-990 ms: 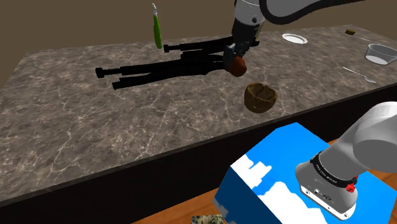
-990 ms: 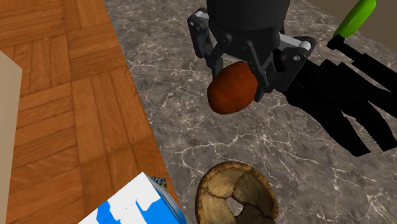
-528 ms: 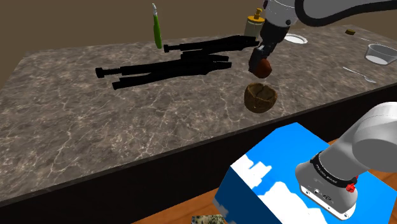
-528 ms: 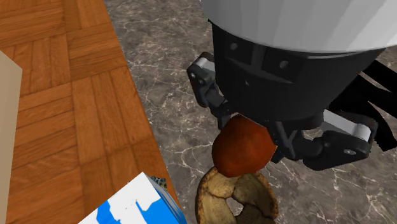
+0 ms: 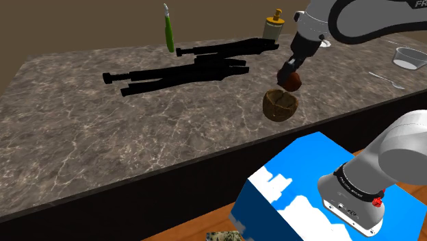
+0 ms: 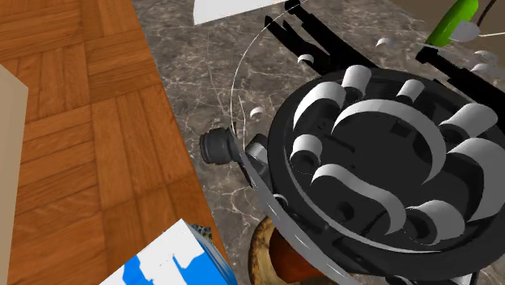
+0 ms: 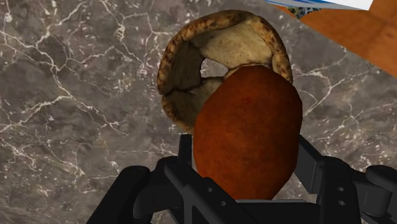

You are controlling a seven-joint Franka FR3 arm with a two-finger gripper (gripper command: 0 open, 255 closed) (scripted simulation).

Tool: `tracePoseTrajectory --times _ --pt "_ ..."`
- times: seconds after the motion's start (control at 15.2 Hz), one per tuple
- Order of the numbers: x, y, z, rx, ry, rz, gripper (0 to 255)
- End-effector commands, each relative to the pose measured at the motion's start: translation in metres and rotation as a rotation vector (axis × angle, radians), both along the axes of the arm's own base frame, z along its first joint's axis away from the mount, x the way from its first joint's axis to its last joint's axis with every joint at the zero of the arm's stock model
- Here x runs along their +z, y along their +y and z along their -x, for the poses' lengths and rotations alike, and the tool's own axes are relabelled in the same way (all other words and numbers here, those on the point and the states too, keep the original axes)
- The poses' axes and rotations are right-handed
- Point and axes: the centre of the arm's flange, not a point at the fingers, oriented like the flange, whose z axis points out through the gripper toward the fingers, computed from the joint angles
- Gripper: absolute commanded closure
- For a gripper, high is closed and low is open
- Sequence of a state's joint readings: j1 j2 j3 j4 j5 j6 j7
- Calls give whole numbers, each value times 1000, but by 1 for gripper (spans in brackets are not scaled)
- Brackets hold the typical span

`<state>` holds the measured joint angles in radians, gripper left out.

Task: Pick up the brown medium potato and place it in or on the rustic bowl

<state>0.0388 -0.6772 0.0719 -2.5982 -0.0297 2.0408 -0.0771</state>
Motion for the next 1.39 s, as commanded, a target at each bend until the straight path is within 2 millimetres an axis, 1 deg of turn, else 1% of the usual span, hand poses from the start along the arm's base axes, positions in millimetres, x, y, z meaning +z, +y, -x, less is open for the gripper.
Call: tracePoseTrajectory --times 0.0,0.46,0.99,1.06,1.32 --pt "-11 0 0 0 0 0 255" --pt "-48 0 0 0 0 0 255" --pt "-50 0 0 0 0 0 255" --pt "-50 0 0 0 0 0 0" --pt "-50 0 0 0 0 0 0"
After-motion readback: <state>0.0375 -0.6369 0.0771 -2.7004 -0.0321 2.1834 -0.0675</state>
